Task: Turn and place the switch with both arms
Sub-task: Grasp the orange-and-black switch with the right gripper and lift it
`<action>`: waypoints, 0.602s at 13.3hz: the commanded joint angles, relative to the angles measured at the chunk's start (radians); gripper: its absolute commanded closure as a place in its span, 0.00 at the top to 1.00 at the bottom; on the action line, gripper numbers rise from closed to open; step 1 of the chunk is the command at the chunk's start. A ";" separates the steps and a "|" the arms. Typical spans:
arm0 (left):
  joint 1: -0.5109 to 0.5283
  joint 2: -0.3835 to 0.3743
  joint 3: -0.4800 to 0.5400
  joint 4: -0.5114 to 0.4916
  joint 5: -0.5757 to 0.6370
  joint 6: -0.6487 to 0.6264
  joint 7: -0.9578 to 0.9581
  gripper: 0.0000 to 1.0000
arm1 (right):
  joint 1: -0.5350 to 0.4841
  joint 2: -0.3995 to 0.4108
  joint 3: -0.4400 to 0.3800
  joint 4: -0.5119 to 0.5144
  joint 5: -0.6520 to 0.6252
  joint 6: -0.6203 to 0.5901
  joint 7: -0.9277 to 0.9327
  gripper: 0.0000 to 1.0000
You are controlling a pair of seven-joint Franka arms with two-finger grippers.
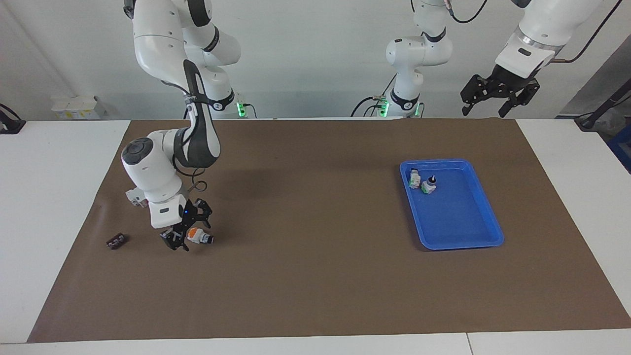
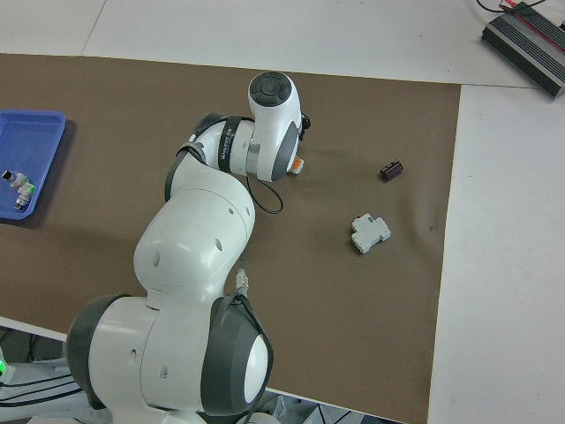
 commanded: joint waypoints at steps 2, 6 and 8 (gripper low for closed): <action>-0.016 -0.037 0.005 -0.042 0.012 0.000 -0.001 1.00 | -0.005 -0.009 0.000 -0.026 0.003 0.006 -0.051 0.76; -0.013 -0.050 0.005 -0.073 0.012 0.008 0.006 1.00 | -0.008 -0.011 -0.005 -0.052 0.002 0.009 -0.046 0.50; -0.010 -0.050 0.005 -0.073 0.012 0.017 0.005 1.00 | -0.005 -0.011 -0.006 -0.047 -0.058 0.006 -0.038 0.00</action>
